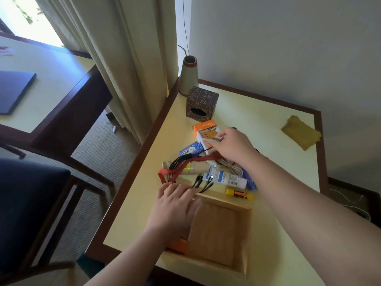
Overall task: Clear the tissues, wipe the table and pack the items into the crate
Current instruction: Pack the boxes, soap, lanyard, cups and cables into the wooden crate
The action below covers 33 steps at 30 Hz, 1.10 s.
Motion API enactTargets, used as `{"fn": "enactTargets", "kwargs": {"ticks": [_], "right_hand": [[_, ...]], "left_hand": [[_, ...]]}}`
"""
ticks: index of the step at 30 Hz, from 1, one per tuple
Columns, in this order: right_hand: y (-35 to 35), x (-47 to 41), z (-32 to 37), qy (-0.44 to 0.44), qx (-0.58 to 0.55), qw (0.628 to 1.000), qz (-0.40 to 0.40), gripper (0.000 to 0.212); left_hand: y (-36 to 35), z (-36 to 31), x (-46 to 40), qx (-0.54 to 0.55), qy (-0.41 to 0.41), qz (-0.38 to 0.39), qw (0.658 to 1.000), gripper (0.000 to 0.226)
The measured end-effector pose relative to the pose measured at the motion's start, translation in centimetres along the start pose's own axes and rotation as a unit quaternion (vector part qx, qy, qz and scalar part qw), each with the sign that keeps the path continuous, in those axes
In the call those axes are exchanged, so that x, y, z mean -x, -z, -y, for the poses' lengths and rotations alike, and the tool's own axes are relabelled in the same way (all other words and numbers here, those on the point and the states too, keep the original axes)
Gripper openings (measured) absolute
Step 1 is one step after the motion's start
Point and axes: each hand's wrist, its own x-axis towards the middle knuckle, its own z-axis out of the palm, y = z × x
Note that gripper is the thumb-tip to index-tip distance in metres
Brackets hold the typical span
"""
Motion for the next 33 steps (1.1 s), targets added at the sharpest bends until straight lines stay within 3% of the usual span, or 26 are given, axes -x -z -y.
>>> {"fn": "enactTargets", "kwargs": {"ticks": [8, 14, 19, 26, 33], "right_hand": [[-4.1, -9.5, 1.9, -0.057, 0.140, 0.988, -0.006, 0.105], [-6.6, -11.0, 2.2, -0.079, 0.149, 0.985, -0.028, 0.082], [-6.1, -9.9, 2.0, 0.023, 0.160, 0.985, -0.066, 0.090], [-2.1, -3.7, 2.0, 0.209, -0.057, 0.972, -0.089, 0.099], [1.5, 9.3, -0.8, 0.272, -0.041, 0.959, -0.063, 0.097]], "left_hand": [[-0.4, 1.1, -0.2, 0.063, -0.017, -0.053, 0.996, 0.027], [-0.8, 1.4, -0.2, 0.089, -0.019, -0.067, 0.994, 0.024], [-0.9, 1.5, -0.2, 0.093, -0.020, -0.074, 0.993, 0.022], [-0.8, 1.4, -0.3, 0.087, -0.022, -0.073, 0.993, 0.019], [-0.5, 1.4, -0.3, 0.108, -0.021, -0.091, 0.990, 0.020]]}}
